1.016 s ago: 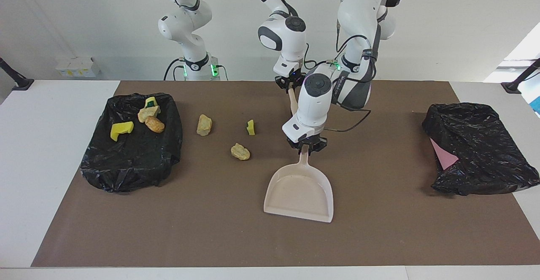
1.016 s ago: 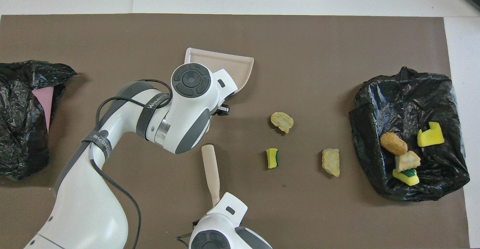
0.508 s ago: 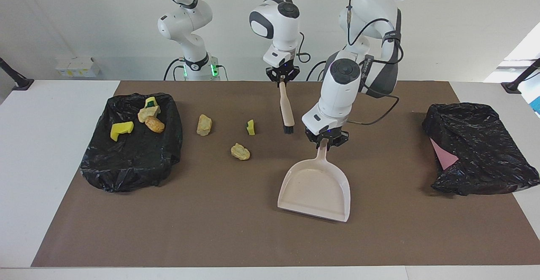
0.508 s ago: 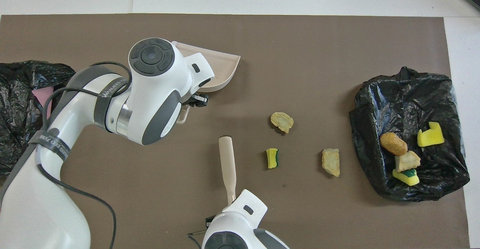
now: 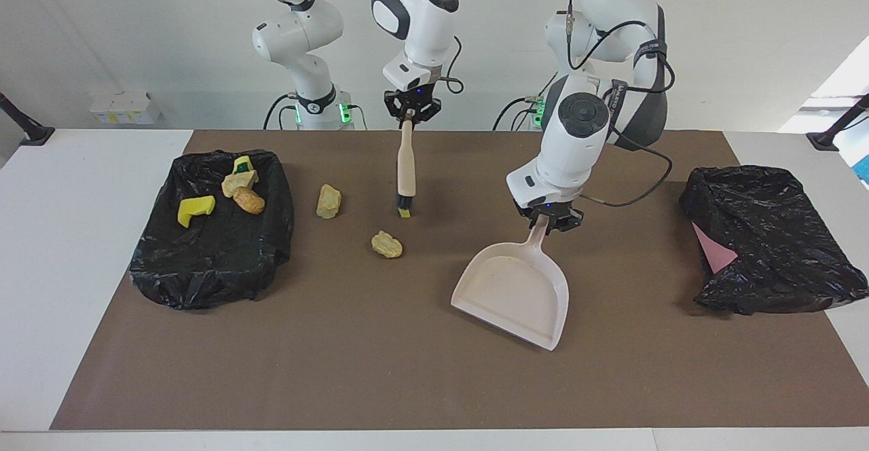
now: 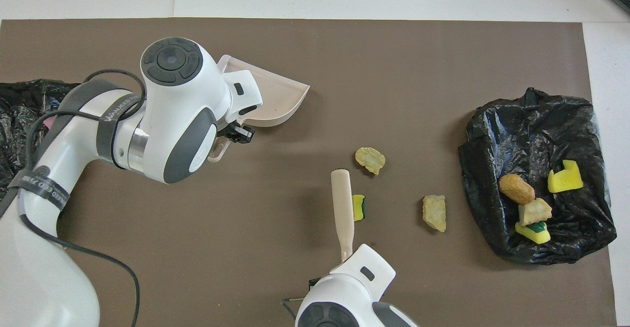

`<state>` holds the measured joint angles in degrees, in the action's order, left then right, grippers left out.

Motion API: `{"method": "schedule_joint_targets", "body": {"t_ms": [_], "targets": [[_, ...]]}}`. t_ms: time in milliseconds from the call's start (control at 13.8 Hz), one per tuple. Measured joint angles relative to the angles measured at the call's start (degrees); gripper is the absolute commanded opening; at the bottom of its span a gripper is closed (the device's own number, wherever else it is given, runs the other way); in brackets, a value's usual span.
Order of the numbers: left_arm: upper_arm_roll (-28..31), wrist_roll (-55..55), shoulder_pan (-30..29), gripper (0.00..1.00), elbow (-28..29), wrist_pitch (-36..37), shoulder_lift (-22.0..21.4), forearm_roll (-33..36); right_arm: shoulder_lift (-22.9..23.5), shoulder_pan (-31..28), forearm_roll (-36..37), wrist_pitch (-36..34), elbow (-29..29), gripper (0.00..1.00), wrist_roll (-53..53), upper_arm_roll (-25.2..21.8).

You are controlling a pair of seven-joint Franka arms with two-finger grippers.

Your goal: Sweep and dump trash in bin

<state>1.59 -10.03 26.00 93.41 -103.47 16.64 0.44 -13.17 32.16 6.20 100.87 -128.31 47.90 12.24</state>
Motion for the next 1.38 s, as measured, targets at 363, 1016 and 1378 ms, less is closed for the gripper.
{"method": "schedule_joint_targets", "body": {"t_ms": [363,1016,1378], "targets": [[0.2,-10.07,-1.99,0.0,8.24,1.48,-6.6,0.06,-3.45,-9.24,4.38,-6.44,-3.07,0.0,-5.99,-0.15],[0.21,-32.45,-3.87,0.0,23.54,-8.64,-15.36,0.2,-13.57,-19.2,3.05,2.73,-20.63,0.0,-13.19,-0.83],[-0.76,-40.01,-3.48,0.0,29.66,-12.53,-18.28,3.51,-13.15,-20.23,-3.7,7.16,-24.04,0.0,-13.49,-1.24]]}}
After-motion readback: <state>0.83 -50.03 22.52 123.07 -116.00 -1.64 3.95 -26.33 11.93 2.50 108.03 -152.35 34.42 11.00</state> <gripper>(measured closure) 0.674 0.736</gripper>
